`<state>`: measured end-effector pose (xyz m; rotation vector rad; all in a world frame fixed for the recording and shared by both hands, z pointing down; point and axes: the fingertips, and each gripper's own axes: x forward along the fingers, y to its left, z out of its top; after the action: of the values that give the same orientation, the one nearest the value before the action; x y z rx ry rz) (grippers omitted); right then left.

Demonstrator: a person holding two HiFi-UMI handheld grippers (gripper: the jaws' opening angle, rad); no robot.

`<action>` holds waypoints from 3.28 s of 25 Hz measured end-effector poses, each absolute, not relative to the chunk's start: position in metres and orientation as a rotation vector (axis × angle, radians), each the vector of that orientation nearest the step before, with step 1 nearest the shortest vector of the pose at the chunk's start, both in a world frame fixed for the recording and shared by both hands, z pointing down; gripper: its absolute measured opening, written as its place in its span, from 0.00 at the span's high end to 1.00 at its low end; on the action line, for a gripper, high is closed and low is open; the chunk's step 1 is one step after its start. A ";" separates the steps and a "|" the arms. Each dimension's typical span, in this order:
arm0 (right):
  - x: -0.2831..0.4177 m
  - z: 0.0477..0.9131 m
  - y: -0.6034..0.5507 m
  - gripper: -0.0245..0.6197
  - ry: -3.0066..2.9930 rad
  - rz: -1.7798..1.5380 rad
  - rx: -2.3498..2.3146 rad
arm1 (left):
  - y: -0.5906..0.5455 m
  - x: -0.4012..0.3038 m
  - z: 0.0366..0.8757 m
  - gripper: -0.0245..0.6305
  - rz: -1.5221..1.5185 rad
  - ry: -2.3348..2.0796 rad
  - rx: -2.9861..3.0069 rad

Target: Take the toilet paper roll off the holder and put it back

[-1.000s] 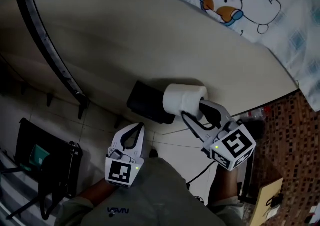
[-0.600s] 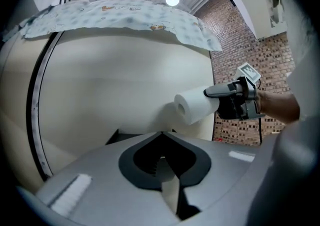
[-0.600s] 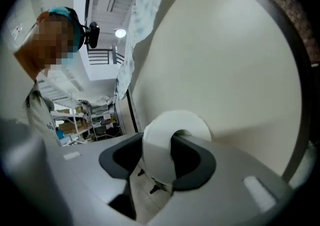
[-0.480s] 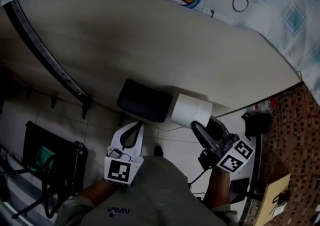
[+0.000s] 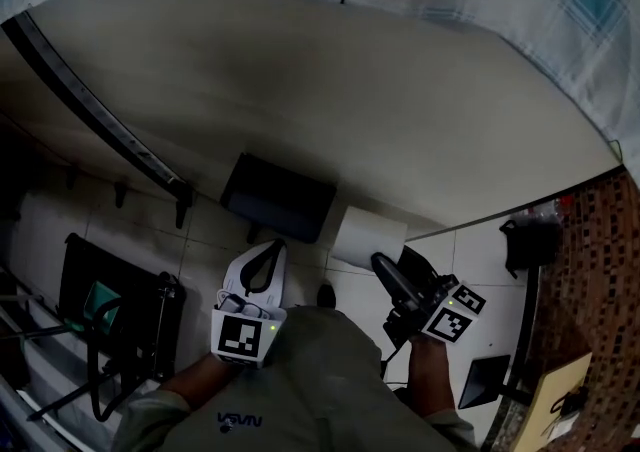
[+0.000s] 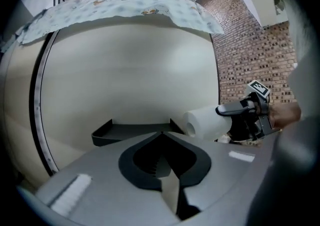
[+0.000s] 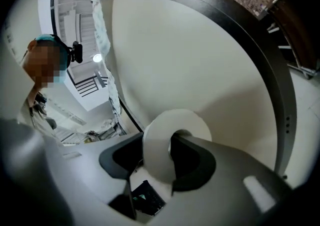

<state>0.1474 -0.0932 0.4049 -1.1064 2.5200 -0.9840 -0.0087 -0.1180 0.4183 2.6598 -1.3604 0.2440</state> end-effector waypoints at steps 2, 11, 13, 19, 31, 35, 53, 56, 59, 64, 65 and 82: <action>0.146 0.417 -0.093 0.70 2.505 -1.040 -1.073 | -0.118 -0.005 0.425 0.96 0.263 -1.362 2.648; 0.146 0.451 -0.095 0.71 2.456 -1.194 -0.980 | -0.117 0.004 0.446 0.96 0.344 -1.382 2.632; 0.148 0.455 -0.096 0.71 2.440 -1.212 -0.976 | -0.115 0.004 0.448 0.96 0.343 -1.390 2.619; 0.154 0.463 -0.096 0.71 2.375 -1.262 -0.963 | -0.113 0.003 0.453 0.96 0.341 -1.399 2.593; 0.151 0.467 -0.097 0.71 2.327 -1.296 -0.964 | -0.111 0.005 0.456 0.96 0.328 -1.366 2.592; 0.146 0.468 -0.099 0.71 2.324 -1.299 -0.967 | -0.112 0.002 0.456 0.96 0.329 -1.347 2.597; 0.138 0.469 -0.100 0.71 2.311 -1.306 -0.977 | -0.113 0.000 0.459 0.96 0.330 -1.324 2.614; 0.138 0.470 -0.100 0.71 2.308 -1.304 -0.981 | -0.113 -0.002 0.462 0.96 0.317 -1.337 2.611; 0.138 0.471 -0.100 0.71 2.305 -1.305 -0.982 | -0.112 -0.001 0.458 0.96 0.339 -1.318 2.617; 0.137 0.470 -0.100 0.71 2.307 -1.306 -0.980 | -0.111 0.001 0.459 0.96 0.348 -1.316 2.626; 0.137 0.470 -0.100 0.71 2.307 -1.307 -0.980 | -0.112 0.001 0.459 0.96 0.350 -1.314 2.623; 0.140 0.470 -0.102 0.71 2.292 -1.305 -0.994 | -0.121 0.002 0.485 0.69 0.475 -1.404 2.526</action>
<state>0.1397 -0.1020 0.4704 -0.9944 2.2923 -1.3047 0.0018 -0.1211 0.4849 2.5258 -1.4040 0.4750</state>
